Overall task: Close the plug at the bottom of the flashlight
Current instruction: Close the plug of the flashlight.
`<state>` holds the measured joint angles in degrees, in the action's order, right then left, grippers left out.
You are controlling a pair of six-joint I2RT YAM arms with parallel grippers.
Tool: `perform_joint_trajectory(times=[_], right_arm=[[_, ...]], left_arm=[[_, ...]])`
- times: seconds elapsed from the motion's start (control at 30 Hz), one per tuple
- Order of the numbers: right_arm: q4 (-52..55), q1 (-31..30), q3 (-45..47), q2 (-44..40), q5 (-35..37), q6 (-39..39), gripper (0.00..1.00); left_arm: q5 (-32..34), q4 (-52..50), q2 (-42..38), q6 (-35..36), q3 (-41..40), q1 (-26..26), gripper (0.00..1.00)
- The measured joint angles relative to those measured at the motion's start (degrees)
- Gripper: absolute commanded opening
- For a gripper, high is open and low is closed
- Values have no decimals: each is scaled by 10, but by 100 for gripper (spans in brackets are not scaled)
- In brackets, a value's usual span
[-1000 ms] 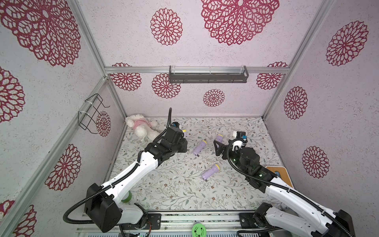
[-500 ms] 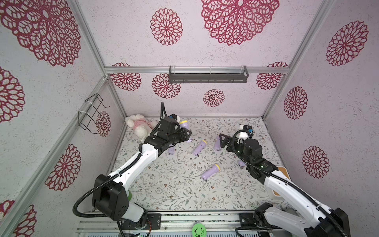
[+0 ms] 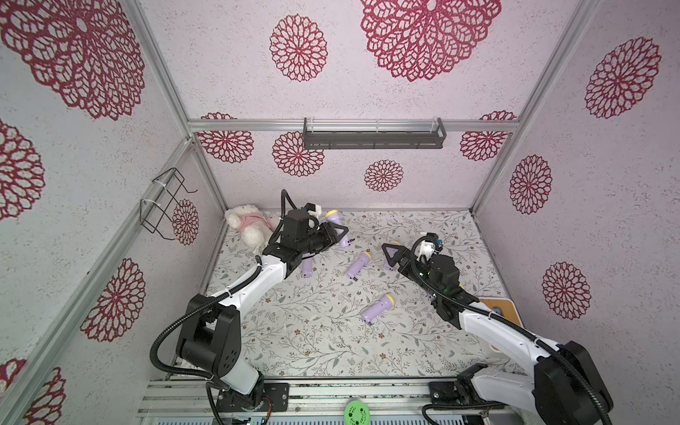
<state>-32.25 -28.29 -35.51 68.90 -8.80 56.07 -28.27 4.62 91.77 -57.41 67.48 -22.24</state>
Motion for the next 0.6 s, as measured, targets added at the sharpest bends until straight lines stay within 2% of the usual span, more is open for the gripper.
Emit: perform_joint_trajectory(times=[0.3, 0.6], right_arm=[[-173, -36, 6, 53, -15, 104, 99], [-285, -80, 13, 120, -13, 170, 99]], left_arm=[[-33, 139, 33, -70, -32, 0, 0], [-41, 235, 41, -116, -74, 3, 0]])
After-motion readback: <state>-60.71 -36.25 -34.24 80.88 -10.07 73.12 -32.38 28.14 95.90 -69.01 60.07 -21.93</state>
